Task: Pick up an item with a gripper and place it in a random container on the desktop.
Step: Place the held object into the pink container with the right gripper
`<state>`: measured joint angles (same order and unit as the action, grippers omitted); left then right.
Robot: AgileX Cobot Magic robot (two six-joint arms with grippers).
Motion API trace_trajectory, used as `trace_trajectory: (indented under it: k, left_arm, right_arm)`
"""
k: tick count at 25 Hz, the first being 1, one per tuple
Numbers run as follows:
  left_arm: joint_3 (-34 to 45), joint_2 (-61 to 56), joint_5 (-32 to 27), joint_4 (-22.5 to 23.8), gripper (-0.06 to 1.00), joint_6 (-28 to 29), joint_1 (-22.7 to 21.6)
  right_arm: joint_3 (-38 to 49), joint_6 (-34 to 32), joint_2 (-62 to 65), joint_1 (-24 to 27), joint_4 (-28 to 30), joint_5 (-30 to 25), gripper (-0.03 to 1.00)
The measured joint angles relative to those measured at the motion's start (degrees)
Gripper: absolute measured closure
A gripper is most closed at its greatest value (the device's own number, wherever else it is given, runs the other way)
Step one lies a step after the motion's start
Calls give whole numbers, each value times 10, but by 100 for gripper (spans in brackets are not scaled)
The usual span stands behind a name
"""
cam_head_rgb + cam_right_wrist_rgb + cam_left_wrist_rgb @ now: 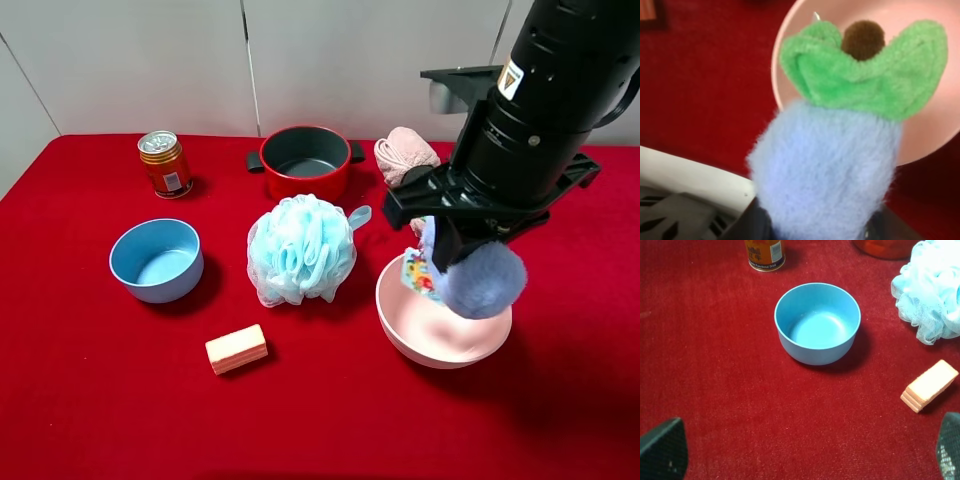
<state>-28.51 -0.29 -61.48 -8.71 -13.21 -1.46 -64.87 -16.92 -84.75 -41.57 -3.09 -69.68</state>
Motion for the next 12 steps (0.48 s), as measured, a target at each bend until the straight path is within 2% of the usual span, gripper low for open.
trace_trajectory:
  k: [12]
  left_arm:
    - [0, 0, 0, 0, -5, 0, 0]
  right_arm:
    - [0, -11, 0, 0, 63, 0, 78]
